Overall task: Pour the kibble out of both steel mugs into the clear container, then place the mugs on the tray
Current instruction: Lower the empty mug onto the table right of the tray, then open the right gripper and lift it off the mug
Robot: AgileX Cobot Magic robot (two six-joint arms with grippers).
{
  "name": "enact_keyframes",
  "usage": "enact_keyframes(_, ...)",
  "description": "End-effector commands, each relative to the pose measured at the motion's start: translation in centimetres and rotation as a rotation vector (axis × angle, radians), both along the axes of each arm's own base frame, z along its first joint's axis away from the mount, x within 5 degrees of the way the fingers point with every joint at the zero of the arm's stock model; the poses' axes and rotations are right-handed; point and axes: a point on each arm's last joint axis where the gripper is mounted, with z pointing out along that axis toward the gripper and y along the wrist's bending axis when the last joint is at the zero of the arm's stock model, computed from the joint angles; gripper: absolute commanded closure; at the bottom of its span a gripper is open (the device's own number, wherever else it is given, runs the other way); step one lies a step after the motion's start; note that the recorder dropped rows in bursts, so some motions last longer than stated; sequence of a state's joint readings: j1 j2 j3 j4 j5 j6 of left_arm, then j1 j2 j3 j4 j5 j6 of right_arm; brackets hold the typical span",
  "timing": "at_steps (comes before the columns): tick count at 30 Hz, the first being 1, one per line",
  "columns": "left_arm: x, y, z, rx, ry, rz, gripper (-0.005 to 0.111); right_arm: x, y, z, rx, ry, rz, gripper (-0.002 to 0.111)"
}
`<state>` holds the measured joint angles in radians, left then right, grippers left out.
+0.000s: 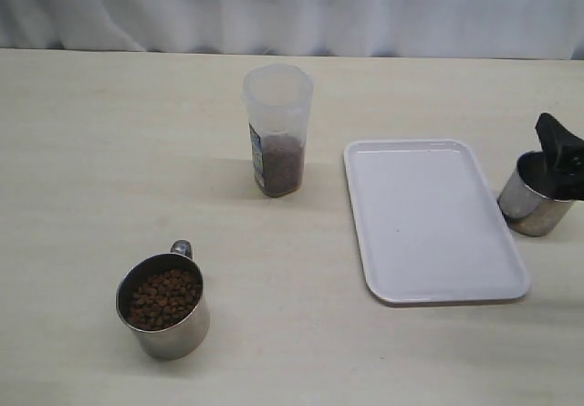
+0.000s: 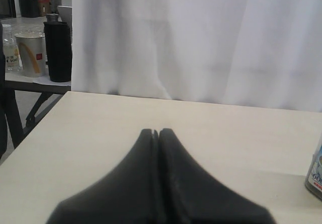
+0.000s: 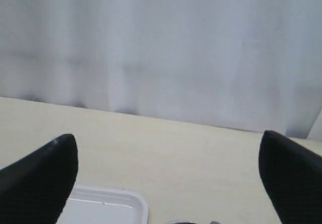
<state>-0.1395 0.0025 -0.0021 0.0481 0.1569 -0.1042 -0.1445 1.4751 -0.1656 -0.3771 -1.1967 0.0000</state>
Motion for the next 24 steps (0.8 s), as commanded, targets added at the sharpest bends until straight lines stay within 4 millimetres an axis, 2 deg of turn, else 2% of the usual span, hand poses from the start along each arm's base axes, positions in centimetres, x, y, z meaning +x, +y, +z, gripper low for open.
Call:
enact_keyframes(1,0.0,0.0,0.1,-0.007,-0.012,-0.001,0.107,-2.1,0.4,1.4,-0.018,-0.079,0.02,0.045)
enact_keyframes(4,0.0,0.0,0.1,-0.007,-0.012,-0.001,0.107,-4.0,0.8,2.0,-0.028,-0.125,0.026,0.068)
enact_keyframes(7,0.0,0.0,0.1,-0.007,-0.012,-0.001,0.107,-5.8,1.0,2.5,-0.039,-0.176,0.025,0.102)
enact_keyframes(8,0.0,0.0,0.1,-0.007,-0.012,-0.001,0.107,-6.1,1.1,2.9,-0.048,-0.203,0.023,0.104)
enact_keyframes(12,0.0,0.0,0.1,-0.008,-0.017,-0.001,0.107,-7.1,0.9,2.7,-0.036,-0.082,-0.013,0.104)
enact_keyframes(18,0.0,0.0,0.1,-0.008,-0.017,-0.001,0.107,-9.1,0.3,3.1,0.03,-0.014,-0.111,0.104)
enact_keyframes(24,0.0,0.0,0.1,-0.008,-0.017,-0.001,0.107,-11.3,0.6,3.4,0.062,-0.008,-0.126,0.104)
